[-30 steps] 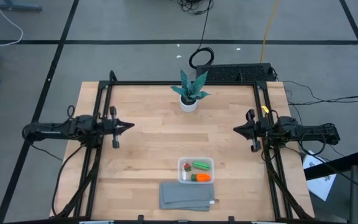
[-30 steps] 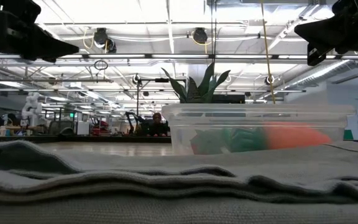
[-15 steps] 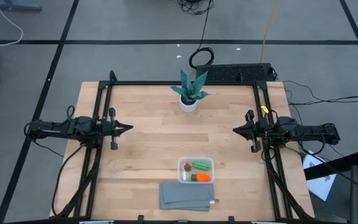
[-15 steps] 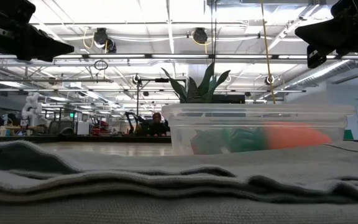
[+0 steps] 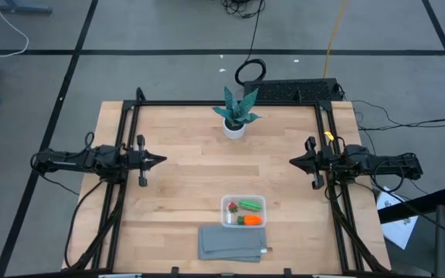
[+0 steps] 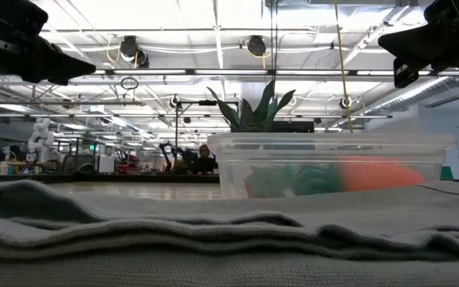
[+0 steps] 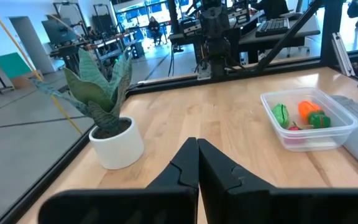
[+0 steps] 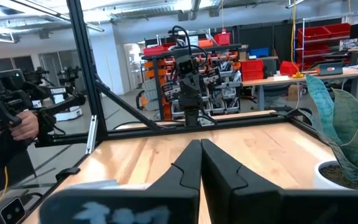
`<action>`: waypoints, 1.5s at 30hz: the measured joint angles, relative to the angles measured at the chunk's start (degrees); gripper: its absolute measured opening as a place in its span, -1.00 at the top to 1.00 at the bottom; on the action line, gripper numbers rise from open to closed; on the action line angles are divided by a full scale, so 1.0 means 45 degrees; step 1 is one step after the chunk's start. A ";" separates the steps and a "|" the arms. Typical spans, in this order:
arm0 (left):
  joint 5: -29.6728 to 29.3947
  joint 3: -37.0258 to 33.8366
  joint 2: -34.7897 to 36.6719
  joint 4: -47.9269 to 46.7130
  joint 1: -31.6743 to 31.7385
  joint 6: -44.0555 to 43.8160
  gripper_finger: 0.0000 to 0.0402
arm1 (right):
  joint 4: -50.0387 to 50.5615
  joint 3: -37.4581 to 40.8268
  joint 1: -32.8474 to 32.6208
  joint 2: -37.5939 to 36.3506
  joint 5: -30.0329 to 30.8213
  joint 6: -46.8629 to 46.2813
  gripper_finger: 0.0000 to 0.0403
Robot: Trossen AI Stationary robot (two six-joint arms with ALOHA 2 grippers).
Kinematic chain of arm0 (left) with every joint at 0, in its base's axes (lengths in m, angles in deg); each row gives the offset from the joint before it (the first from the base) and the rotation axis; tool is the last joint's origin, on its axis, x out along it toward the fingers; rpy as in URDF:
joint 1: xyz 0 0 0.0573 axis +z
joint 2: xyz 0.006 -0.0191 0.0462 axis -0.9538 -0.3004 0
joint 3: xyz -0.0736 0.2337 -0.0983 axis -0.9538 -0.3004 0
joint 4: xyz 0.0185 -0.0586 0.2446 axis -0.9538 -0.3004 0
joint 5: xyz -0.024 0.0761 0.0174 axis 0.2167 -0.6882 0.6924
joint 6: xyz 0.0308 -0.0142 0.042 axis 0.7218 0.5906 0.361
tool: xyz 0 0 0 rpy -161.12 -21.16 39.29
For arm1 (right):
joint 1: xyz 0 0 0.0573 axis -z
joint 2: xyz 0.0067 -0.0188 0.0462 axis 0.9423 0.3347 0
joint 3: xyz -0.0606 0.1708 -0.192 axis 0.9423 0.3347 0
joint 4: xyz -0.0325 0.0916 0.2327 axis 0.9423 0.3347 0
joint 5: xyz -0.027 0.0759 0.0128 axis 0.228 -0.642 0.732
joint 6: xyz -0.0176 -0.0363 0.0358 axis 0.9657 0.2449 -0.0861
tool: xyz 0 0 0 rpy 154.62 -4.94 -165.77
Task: Pick and placing Produce into tupperware
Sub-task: Return to Home Position
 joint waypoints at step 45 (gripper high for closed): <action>0.0476 -0.0015 0.0000 0.0061 0.0003 -0.0440 1.00 | 0.0005 -0.0002 0.0002 0.0005 0.0010 0.0097 1.00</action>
